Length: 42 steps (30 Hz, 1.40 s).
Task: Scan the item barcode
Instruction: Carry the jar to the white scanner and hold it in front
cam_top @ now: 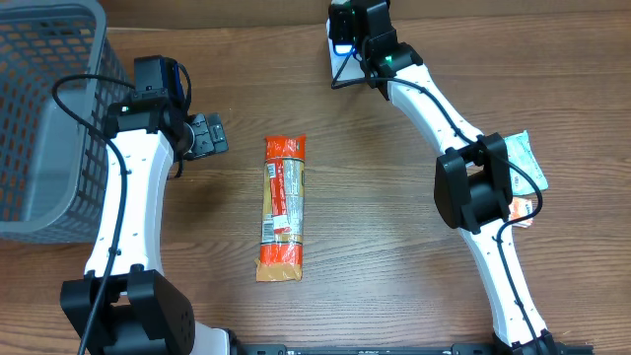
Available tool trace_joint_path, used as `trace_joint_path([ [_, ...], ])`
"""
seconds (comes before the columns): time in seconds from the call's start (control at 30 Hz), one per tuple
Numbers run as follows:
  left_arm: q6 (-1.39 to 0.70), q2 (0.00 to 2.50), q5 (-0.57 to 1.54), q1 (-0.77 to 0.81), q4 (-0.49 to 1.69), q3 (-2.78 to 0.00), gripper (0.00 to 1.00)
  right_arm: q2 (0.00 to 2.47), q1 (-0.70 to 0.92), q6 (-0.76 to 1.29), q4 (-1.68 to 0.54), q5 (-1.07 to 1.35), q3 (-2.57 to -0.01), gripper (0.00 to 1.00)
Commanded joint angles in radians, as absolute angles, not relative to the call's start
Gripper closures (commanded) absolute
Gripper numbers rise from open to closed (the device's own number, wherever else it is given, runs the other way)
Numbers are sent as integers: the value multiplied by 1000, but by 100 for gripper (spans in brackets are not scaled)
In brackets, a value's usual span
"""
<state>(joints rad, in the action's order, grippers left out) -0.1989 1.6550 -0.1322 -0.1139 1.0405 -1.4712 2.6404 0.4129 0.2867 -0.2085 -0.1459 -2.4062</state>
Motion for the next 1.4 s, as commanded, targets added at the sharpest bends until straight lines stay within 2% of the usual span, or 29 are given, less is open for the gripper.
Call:
trace_joint_path([
  [0.0, -190, 1656, -138, -118, 1040, -1465, 0, 2631, 412, 279, -142, -174, -2406, 75],
  [0.23, -190, 1656, -138, -118, 1039, -1465, 0, 2686, 405, 279, 54, -213, -2375, 76],
  [1.37, -190, 1656, -138, -118, 1039, -1465, 0, 2751, 403, 280, 1, -219, -2375, 75],
])
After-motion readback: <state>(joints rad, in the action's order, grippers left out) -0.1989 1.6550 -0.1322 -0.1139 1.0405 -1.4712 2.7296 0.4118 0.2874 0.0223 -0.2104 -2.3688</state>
